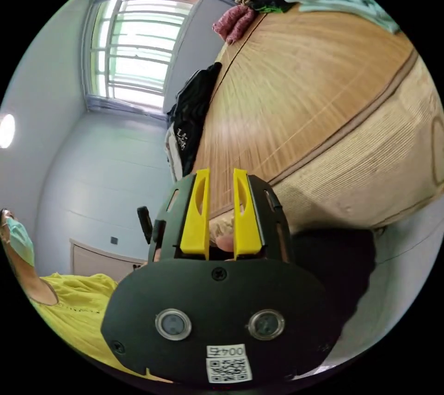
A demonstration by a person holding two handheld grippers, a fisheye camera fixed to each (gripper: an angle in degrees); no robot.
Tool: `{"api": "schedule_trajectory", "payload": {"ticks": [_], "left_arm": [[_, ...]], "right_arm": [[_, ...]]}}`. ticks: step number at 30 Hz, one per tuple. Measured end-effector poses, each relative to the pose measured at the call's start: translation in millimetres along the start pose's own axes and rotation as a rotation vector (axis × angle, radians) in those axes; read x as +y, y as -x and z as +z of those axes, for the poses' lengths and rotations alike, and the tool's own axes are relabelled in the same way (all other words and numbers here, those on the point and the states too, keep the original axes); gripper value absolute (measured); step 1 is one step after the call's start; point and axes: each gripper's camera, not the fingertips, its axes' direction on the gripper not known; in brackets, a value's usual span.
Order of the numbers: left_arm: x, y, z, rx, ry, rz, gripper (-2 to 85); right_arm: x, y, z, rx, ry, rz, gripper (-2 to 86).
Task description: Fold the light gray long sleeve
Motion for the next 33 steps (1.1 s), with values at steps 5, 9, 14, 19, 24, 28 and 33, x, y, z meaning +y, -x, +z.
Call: {"api": "schedule_trajectory", "payload": {"ticks": [5,9,14,19,24,28,33], "left_arm": [[-46.2,83.7,2.6,-0.179,-0.046,-0.051,12.2],[-104.5,147.2,5.2,-0.414,-0.101,-0.038,14.9],[-170.4,184.7,39.5,-0.622,-0.135,-0.004,16.8],[-215.4,214.6,113.4,-0.715,-0.079,-0.021,17.3],[-242.2,246.6,188.2,-0.747,-0.036,-0.082,16.1],[-249.2,274.3,227.8,-0.846,0.036,-0.163,7.7],[-207.2,309.3,193.7,-0.626,-0.111,-0.224,2.2]], "right_arm": [[-2.9,-25.1,11.5,-0.107,0.022,-0.107,17.0],[-9.0,-53.5,21.6,-0.183,0.102,-0.092,14.5],[-13.4,-81.6,25.7,-0.178,0.143,-0.074,13.5],[-16.2,-104.8,33.6,-0.178,0.212,-0.067,12.8],[-14.0,-129.0,35.8,-0.186,0.218,-0.042,11.9],[-13.4,-139.5,46.2,-0.158,0.257,-0.049,11.1],[-12.5,-156.1,62.3,-0.142,0.306,-0.039,8.6]]}}
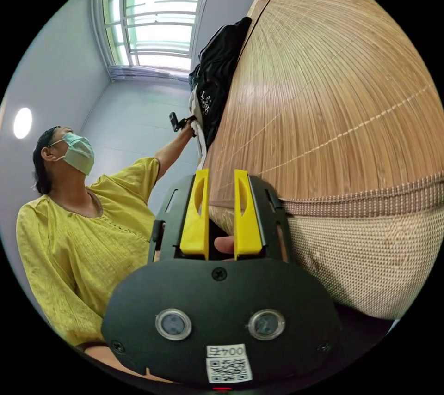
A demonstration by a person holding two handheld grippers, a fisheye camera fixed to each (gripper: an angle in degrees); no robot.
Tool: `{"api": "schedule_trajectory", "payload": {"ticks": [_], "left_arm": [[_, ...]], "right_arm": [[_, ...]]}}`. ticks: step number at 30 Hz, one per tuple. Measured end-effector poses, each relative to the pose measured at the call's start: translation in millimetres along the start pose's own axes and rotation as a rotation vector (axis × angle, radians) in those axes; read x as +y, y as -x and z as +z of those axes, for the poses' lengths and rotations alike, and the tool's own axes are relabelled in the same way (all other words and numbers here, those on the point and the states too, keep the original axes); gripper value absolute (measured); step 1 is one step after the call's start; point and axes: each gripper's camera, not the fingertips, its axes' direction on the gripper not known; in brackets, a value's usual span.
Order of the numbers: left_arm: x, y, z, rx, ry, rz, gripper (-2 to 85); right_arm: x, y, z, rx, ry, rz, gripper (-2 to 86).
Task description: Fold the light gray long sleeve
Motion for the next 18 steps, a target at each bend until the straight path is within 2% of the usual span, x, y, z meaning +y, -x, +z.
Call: {"api": "schedule_trajectory", "payload": {"ticks": [4,5,8,12,18], "left_arm": [[44.4,46.4,-25.2,0.298,-0.034,0.038,1.6],[59.7,56.7,-35.3,0.396,-0.029,0.073,1.6],[105.0,68.3,-70.2,0.507,0.0,0.183,1.6],[196.0,50.6,-115.6,0.605,0.072,0.355,1.6],[338.9,-20.1,-168.8,0.928,0.091,0.319,1.8]], "right_arm": [[0.2,-14.5,6.6,-0.051,0.021,0.027,8.3],[0.4,-23.1,9.1,-0.117,0.031,0.055,8.3],[0.6,-36.9,16.0,-0.205,0.061,0.108,8.3],[2.9,-43.5,39.1,-0.238,0.157,0.121,7.9],[6.4,-54.6,75.7,-0.15,0.236,0.193,2.6]]}}
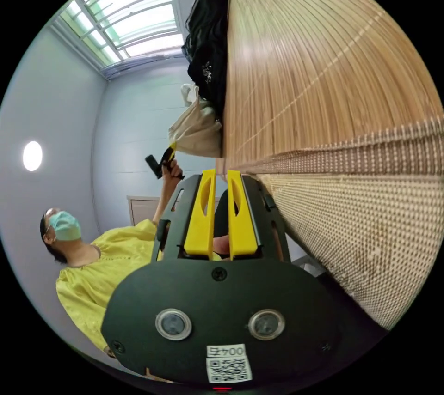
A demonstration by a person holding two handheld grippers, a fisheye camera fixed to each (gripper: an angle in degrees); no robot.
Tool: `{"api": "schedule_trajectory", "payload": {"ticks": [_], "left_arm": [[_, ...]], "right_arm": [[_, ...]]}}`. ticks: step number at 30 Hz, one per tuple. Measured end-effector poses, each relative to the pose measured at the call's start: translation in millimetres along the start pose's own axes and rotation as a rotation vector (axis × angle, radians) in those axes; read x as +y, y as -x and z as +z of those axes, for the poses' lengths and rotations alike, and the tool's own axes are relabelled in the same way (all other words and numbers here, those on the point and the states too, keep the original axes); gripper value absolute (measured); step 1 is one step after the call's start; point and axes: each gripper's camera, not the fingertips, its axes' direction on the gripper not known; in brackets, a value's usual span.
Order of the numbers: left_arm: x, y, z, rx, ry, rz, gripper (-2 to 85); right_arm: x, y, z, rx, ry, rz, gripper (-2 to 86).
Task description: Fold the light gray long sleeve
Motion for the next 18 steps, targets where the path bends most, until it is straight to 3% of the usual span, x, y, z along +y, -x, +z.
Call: {"api": "schedule_trajectory", "payload": {"ticks": [3,7,12,16,18], "left_arm": [[28.5,-56.4,55.5,0.169,-0.02,-0.032,1.9],[46.3,-120.0,131.5,0.201,0.032,-0.029,2.0],[77.9,-167.4,141.5,-0.019,0.104,0.102,1.8],[120.1,-153.8,118.4,-0.251,0.133,0.13,1.4],[148.9,-123.1,96.9,-0.338,0.12,0.027,1.2]], "right_arm": [[1.4,-5.7,24.3,0.003,0.017,0.099,0.9],[16.5,15.2,60.6,0.1,0.01,0.088,4.4],[39.5,59.9,93.6,0.382,-0.048,-0.001,13.6],[42.8,60.0,115.4,0.333,-0.07,0.079,15.3],[34.3,72.5,137.6,0.319,-0.084,0.053,15.4]]}}
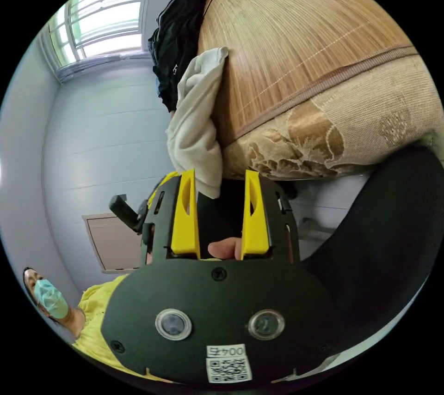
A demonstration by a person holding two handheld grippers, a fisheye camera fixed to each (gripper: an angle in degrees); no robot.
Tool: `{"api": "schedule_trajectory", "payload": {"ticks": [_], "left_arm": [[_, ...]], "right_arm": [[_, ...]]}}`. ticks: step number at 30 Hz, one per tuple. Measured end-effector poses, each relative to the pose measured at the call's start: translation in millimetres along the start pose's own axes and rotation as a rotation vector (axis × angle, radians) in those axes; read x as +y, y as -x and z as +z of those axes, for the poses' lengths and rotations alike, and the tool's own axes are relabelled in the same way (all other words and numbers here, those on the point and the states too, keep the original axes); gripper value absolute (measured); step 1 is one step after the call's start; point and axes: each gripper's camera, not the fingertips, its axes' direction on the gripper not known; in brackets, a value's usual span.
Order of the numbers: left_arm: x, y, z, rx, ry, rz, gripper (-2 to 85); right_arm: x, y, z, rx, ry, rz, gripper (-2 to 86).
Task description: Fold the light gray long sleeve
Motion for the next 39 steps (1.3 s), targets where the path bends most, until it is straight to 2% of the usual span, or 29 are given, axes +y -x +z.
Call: {"api": "schedule_trajectory", "payload": {"ticks": [2,5,8,10,13,15,18,22,28,34,39], "left_arm": [[18.5,26.9,-1.5,0.024,0.007,-0.066,1.1],[44.2,61.7,0.6,0.041,0.013,-0.154,1.1],[63.3,79.8,6.2,0.032,0.013,-0.19,1.0],[70.0,86.2,12.9,0.018,0.036,-0.2,0.9],[73.9,94.8,17.8,0.013,0.068,-0.222,0.8],[74.2,99.1,18.1,0.007,0.096,-0.223,0.7],[77.4,105.0,20.7,0.045,0.146,-0.214,0.8],[80.5,108.9,11.9,0.079,0.16,-0.184,0.8],[96.2,106.9,-47.9,0.07,0.018,-0.141,0.7],[117.4,104.6,-112.9,0.084,-0.056,-0.184,0.6],[80.1,95.3,-147.6,0.081,-0.049,-0.125,0.7]], "right_arm": [[-6.9,26.7,14.9,0.014,-0.028,-0.058,16.8],[-24.4,73.0,51.1,0.194,-0.031,-0.142,22.0],[-45.9,97.2,95.3,0.388,0.022,-0.145,25.0],[-57.5,102.8,124.5,0.427,0.097,-0.13,24.2],[-63.5,117.0,168.5,0.484,0.151,-0.145,19.3],[-61.5,127.8,196.7,0.696,0.122,-0.151,13.4],[-60.0,132.8,221.2,0.845,0.094,-0.131,7.9],[-57.9,149.6,224.2,0.796,0.019,-0.15,4.9],[-49.0,200.8,201.0,0.757,-0.024,-0.318,3.0],[-39.2,172.6,159.9,1.048,-0.057,-0.259,2.7],[-75.6,153.6,174.6,1.209,0.09,-0.214,3.2]]}}
